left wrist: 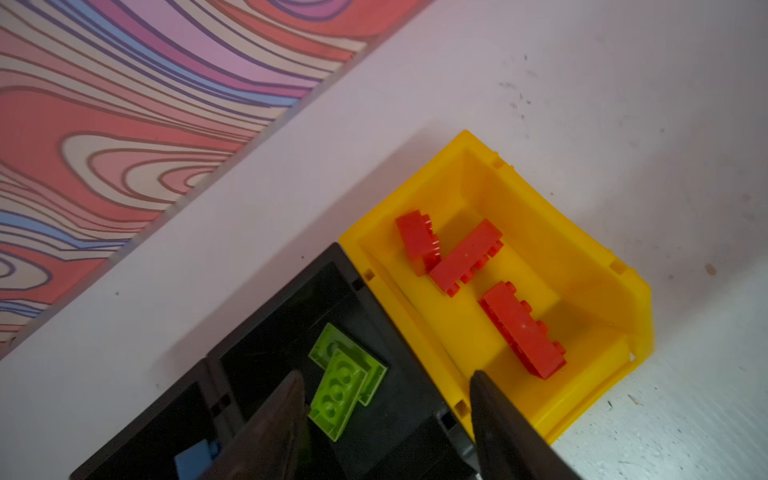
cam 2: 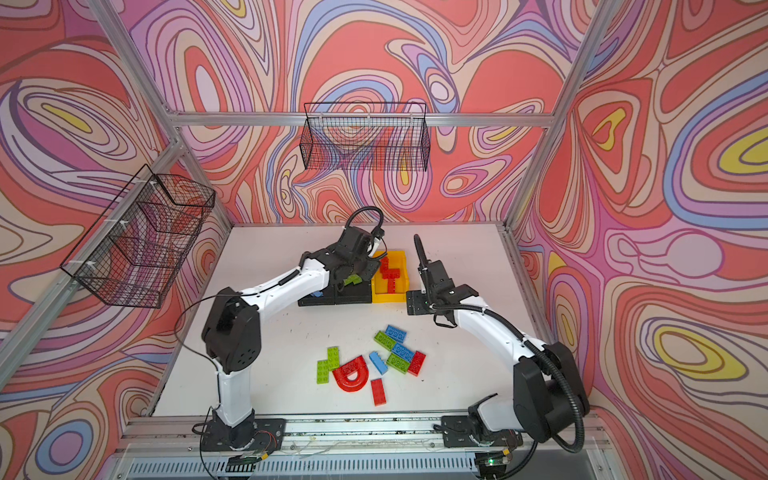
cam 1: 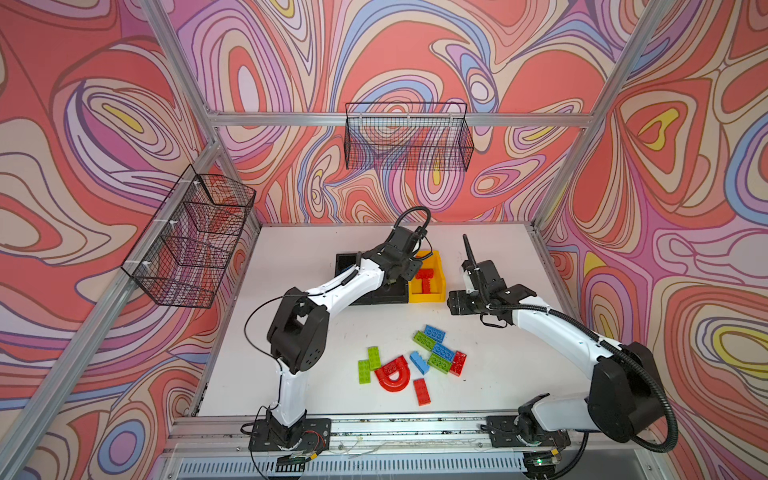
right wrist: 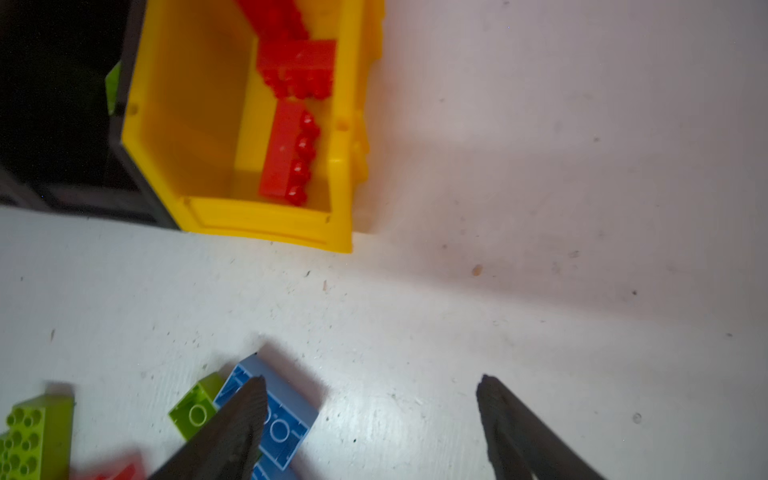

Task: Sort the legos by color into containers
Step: 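Lower the right gripper onto a lime-green brick while the left gripper withdraws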

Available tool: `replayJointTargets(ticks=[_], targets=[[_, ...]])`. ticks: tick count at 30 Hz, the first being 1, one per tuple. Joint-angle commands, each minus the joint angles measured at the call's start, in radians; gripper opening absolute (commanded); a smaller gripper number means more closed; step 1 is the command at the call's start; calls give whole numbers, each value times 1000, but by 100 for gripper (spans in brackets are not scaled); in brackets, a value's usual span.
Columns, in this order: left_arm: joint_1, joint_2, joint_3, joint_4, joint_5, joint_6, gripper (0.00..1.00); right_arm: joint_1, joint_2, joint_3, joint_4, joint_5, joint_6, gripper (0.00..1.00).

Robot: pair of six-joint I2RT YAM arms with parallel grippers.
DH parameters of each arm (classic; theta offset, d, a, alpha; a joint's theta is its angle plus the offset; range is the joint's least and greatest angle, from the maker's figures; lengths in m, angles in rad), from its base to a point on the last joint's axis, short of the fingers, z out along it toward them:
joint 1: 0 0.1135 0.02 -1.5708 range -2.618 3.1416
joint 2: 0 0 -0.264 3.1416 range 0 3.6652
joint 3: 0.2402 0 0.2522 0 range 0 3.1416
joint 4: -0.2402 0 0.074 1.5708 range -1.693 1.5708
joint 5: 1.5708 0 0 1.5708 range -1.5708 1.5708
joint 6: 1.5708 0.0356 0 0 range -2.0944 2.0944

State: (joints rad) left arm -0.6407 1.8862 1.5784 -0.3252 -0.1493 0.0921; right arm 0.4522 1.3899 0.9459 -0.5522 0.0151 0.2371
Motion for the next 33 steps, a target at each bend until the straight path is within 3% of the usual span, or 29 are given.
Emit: replayJointTargets(ticks=[1,11,19,23,33], targets=[[39,-146,-125,56,6,-29,66,98,26,12,-50,-41,-75,84],[122,-516,-539,-8,-30,-231,65,310,203,166,-22,-106,-114,82],[257,-746,-782,-21,-16,-463,64,449,361,242,57,-127,3,79],[334,-814,-851,-15,23,-508,65,514,454,294,55,-106,77,77],[470,-843,-854,-7,120,-466,65,591,542,355,41,-77,280,73]])
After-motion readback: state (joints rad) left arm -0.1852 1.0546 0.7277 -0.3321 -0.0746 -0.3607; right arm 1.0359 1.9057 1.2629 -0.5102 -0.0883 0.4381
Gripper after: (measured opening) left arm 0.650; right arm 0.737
